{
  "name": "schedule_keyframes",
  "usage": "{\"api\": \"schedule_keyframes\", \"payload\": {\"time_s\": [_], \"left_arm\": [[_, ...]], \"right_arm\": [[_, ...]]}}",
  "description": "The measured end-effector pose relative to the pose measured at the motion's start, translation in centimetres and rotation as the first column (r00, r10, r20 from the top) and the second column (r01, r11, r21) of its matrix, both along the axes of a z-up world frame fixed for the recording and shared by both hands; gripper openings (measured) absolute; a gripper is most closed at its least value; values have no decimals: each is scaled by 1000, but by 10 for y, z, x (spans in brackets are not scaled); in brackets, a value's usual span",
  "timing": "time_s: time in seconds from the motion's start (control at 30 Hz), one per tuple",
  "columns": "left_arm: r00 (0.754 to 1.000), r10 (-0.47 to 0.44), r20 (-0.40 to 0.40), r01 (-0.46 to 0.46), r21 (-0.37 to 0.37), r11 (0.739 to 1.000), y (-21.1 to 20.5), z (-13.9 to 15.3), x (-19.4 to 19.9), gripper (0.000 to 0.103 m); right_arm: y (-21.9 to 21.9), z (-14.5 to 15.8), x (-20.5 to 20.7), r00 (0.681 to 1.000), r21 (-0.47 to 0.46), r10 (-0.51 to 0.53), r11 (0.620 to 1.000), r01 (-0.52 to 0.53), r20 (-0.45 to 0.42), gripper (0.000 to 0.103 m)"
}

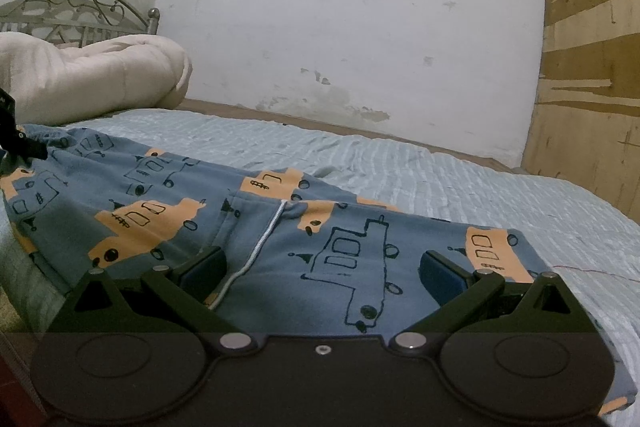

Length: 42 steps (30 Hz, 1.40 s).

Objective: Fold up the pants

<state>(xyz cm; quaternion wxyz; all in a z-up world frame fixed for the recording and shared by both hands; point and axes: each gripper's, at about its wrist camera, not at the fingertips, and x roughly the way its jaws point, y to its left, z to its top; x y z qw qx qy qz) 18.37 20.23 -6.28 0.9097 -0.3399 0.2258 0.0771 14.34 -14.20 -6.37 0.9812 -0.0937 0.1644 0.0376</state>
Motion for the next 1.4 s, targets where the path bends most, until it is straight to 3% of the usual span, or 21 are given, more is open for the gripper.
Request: {"api": "schedule_keyframes", "payload": {"time_s": [0.23, 0.4, 0.6, 0.73, 0.9, 1.17, 1.4], "left_arm": [[995, -62, 77, 51, 131, 990, -24, 37, 1, 14], [973, -171, 157, 129, 245, 961, -58, 73, 2, 14], [928, -312, 204, 232, 341, 911, -107, 107, 7, 14], [892, -403, 206, 290, 425, 858, -145, 123, 7, 14], [860, -486, 154, 363, 485, 796, -195, 129, 9, 14], [818, -574, 41, 459, 556, 693, -264, 125, 12, 15], [780, -623, -59, 523, 608, 598, -312, 108, 13, 15]], "right_arm": [[4, 1, 0, 1000, -15, -7, 1000, 7, 0, 102], [7, 6, -1, 1000, -42, 4, 999, -3, 18, 102], [-5, 32, -27, 983, 13, 45, 999, -48, 175, 102], [-23, 44, -39, 980, 9, 17, 1000, -19, 196, 102], [-66, 53, -55, 970, 64, -118, 992, 107, 212, 102], [-127, 43, -67, 914, 152, -350, 934, 323, 207, 102], [-150, 37, -77, 872, 225, -438, 892, 391, 220, 102]]}}
